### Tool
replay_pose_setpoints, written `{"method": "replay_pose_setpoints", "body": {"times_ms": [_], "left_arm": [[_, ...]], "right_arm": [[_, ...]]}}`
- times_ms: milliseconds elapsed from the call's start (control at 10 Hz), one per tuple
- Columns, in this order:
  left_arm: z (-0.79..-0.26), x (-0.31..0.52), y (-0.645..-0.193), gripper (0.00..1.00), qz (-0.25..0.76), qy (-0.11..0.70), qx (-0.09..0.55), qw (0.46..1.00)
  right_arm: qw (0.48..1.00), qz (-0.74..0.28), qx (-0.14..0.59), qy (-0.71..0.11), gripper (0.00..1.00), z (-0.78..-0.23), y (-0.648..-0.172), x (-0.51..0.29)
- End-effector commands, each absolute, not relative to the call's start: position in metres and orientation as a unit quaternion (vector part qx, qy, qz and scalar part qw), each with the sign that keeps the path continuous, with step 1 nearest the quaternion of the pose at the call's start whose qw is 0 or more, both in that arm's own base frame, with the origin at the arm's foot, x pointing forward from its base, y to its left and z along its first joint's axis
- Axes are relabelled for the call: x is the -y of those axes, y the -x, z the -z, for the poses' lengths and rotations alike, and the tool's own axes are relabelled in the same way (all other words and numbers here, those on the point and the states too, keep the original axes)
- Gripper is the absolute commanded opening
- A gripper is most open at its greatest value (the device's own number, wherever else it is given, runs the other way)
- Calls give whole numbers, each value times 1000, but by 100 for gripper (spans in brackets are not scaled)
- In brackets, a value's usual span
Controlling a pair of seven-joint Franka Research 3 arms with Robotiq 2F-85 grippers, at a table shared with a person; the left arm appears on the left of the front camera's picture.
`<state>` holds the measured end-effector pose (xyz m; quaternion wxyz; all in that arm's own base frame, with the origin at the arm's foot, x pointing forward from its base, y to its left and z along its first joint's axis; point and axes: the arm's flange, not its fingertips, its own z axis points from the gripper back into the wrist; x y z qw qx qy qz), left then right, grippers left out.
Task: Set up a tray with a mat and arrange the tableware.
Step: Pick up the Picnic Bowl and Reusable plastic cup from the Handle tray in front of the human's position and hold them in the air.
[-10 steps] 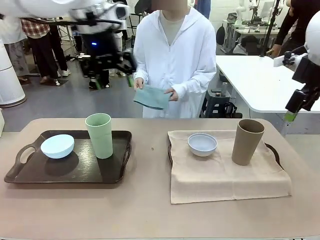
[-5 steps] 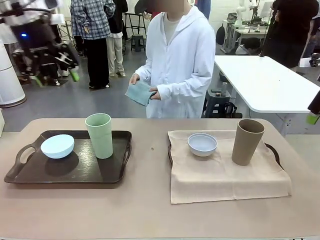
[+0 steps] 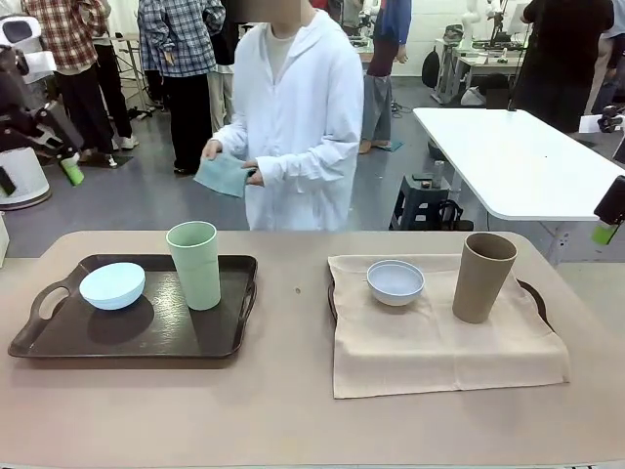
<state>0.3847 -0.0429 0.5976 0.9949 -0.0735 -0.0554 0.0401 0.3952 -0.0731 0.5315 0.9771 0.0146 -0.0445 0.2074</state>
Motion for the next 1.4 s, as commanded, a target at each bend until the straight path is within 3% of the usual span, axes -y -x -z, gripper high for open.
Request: {"method": "replay_pose_setpoints", "body": {"times_ms": [0, 300, 500, 800, 1300], "left_arm": [[-604, 49, -391, 100, -41, 83, 64, 994], [-598, 45, -385, 100, -39, 75, 56, 995], [-581, 0, -407, 100, -54, 175, -3, 983], [-556, -92, -398, 100, -63, 295, -50, 952], [-551, -183, -349, 100, -83, 459, 36, 884]], "right_arm": [[977, -206, 45, -14, 100, -532, -394, 76], [977, -207, 45, -14, 100, -532, -395, 74], [968, -204, 53, -140, 100, -525, -400, 124], [953, -174, 53, -243, 100, -508, -389, 186], [901, -80, 125, -407, 100, -490, -357, 269]]}}
